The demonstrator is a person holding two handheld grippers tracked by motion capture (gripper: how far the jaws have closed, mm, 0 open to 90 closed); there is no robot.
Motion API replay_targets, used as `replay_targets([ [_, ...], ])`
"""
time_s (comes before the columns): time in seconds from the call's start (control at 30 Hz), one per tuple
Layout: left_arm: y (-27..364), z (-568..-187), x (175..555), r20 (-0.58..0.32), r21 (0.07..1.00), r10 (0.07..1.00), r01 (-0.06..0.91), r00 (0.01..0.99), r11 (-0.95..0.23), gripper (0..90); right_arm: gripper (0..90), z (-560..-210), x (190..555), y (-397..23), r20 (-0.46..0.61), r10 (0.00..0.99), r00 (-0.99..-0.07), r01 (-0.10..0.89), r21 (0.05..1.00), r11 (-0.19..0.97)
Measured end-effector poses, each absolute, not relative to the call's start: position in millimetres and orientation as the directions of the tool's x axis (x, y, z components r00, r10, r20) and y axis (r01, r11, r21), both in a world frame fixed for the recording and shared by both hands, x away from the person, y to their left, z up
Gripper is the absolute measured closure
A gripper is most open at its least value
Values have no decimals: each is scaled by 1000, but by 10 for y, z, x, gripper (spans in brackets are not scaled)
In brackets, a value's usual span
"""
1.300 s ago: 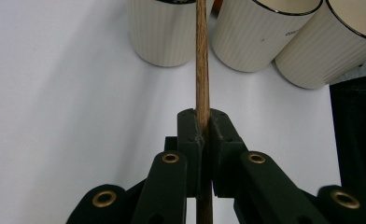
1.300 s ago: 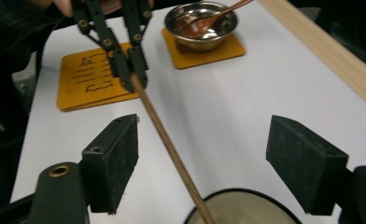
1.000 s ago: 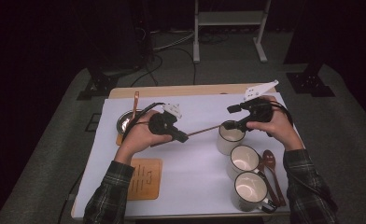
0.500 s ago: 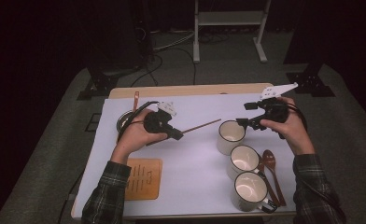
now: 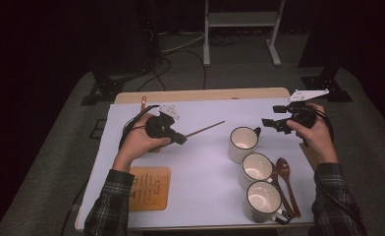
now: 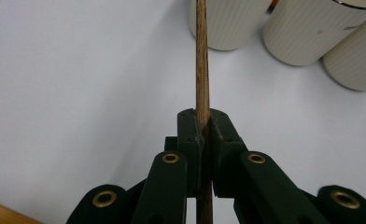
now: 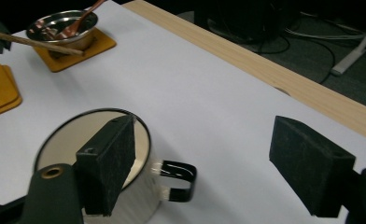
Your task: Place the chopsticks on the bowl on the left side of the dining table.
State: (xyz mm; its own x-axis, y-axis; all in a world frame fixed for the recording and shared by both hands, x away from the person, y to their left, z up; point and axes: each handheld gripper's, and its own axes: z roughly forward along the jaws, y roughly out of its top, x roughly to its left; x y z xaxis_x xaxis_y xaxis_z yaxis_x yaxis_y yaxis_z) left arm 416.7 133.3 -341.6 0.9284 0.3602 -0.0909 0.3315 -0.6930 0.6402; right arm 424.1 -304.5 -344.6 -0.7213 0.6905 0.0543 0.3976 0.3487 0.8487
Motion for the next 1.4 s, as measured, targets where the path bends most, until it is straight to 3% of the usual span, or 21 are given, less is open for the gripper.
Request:
replay_targets([
  [0.3, 1408, -3466, 4221, -79, 634, 398, 354, 914, -688, 842, 216, -3745, 4395, -3200, 61, 789, -612, 470, 830, 300],
  [0.8, 1529, -3486, 4297, -77, 639, 449, 390, 890, -664, 842, 203, -4274, 4568, -3272, 36, 873, -486, 564, 776, 282],
  [1.4, 1677, -3491, 4423, -68, 642, 507, 427, 859, -637, 843, 170, -4634, 4619, -3231, 4, 899, -439, 608, 737, 294],
])
